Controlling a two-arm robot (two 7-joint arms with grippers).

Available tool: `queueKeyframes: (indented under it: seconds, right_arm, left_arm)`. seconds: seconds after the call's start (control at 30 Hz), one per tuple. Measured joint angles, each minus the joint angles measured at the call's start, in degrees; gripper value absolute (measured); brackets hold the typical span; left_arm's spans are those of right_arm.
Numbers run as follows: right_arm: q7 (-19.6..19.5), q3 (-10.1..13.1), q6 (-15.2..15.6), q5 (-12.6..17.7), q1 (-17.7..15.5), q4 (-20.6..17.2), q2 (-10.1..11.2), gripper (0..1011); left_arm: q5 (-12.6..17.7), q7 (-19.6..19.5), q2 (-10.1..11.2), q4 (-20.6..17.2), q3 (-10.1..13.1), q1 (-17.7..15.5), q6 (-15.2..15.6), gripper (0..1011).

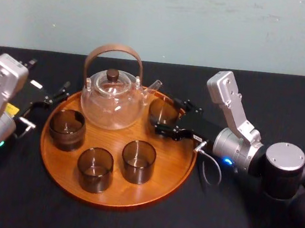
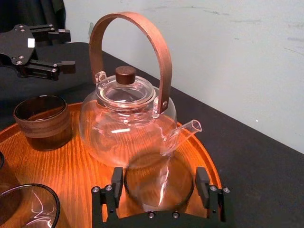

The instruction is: Pick up the glass from the table and place it on the tray.

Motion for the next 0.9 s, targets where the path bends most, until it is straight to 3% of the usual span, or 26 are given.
queueKeyframes:
  seconds: [0.1,0.53,0.9]
  right_arm:
    - [0.0,0.0,0.0,0.0,0.0,0.0,0.0,1000]
    - [0.6,0.4,-0.7,0.7,-0.5,-0.6,0.2,1002]
    - [-0.4,2.1,-1.4,1.8,-3.1,-6.7,2.1,1002]
  left_arm:
    - [0.0,0.0,0.0,0.0,0.0,0.0,0.0,1001]
    - [0.0,0.0,0.0,0.0,0.0,0.0,0.0,1001]
    - [0.0,0.0,0.0,0.0,0.0,0.0,0.0,1001]
